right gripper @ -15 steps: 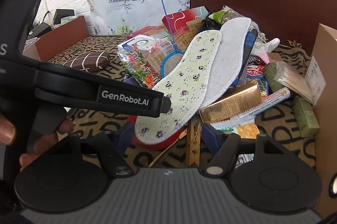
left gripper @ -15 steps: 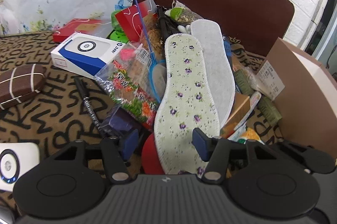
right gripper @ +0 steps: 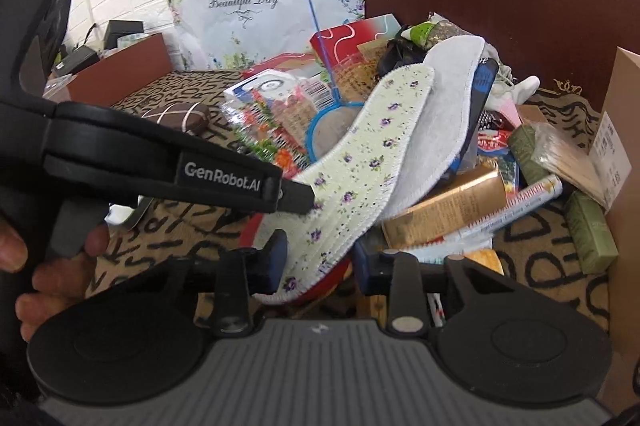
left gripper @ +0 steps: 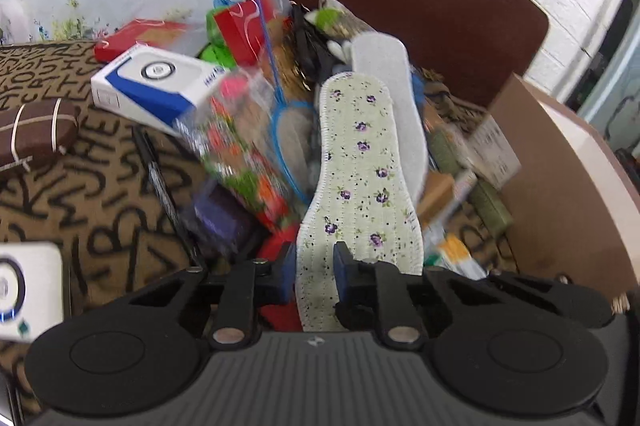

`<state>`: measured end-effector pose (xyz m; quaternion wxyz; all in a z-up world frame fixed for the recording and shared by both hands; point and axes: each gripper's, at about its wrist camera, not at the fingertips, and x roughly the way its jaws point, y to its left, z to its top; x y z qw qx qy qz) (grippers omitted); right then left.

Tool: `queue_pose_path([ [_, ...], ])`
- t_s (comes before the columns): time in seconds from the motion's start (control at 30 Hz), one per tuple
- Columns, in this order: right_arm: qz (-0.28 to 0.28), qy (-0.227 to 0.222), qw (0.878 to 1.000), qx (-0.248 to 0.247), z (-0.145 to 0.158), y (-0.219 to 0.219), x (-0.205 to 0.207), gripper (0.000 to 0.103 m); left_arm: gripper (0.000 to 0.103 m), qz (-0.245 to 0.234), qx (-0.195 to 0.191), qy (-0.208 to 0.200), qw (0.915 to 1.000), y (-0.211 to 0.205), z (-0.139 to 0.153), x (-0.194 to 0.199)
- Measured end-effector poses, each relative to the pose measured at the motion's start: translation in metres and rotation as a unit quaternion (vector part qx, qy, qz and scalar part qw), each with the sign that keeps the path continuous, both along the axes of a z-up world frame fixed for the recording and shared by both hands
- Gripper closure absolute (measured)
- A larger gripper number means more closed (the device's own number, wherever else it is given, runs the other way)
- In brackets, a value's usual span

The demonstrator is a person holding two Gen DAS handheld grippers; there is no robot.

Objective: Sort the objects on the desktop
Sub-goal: 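Reach both tools to the floral insole and grasp it together, then lift the floral insole with both tools and carry it to the white box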

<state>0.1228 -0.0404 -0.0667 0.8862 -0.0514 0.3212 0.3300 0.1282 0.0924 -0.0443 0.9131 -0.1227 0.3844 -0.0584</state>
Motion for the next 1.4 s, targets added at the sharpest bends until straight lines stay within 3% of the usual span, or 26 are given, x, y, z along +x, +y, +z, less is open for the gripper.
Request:
queue_pose_path([
  [0.17,0.006,0.017,1.0,-0.007,-0.005,-0.018,-0.019,0.07,0.084,-0.016,0.004,0.0,0.9999,-0.01,-0.004,-0.016],
  [0.23,-0.001,0.026,1.0,-0.002,-0.008,-0.022,-0.017,0.069,0.079,-0.013,0.006,0.004,0.9999,-0.011,-0.002,-0.01],
  [0.3,-0.011,0.033,0.999,0.008,-0.006,-0.025,-0.014,0.068,0.062,-0.01,0.011,0.001,0.9999,-0.01,0.001,-0.003],
  [0.43,-0.029,0.021,0.999,0.005,-0.002,-0.025,-0.006,0.066,0.056,-0.021,0.004,0.006,0.9998,-0.012,0.001,0.014],
  [0.57,-0.042,0.022,0.999,0.0,-0.002,-0.025,0.004,0.061,0.041,-0.035,0.008,0.006,0.9993,-0.02,0.001,0.019],
  [0.63,-0.046,0.019,0.999,-0.008,-0.003,-0.023,0.007,0.058,0.044,-0.04,0.02,0.005,0.999,-0.024,0.0,0.016],
  [0.67,-0.046,0.022,0.999,-0.008,-0.004,-0.023,0.008,0.058,0.061,-0.044,0.026,0.008,0.9987,-0.025,-0.001,0.015],
  [0.8,-0.035,0.029,0.999,-0.005,-0.006,-0.023,0.007,0.059,0.07,-0.046,0.007,0.022,0.9987,-0.021,-0.004,0.011],
  [0.93,-0.039,0.022,0.999,-0.007,-0.003,-0.027,0.0,0.072,0.086,-0.035,0.009,0.011,0.9993,-0.021,0.003,0.0],
  [1.0,-0.042,0.019,0.999,-0.003,0.001,-0.032,-0.003,0.074,0.092,-0.033,-0.001,0.002,0.9995,-0.021,0.008,-0.007],
  [1.2,-0.052,-0.007,0.998,0.026,0.02,-0.047,-0.019,0.08,0.095,-0.033,-0.004,-0.044,0.9985,-0.03,0.037,-0.028],
  [1.4,-0.068,-0.061,0.994,0.052,0.057,-0.069,-0.036,0.081,0.096,-0.048,-0.002,-0.107,0.993,-0.053,0.082,-0.042],
])
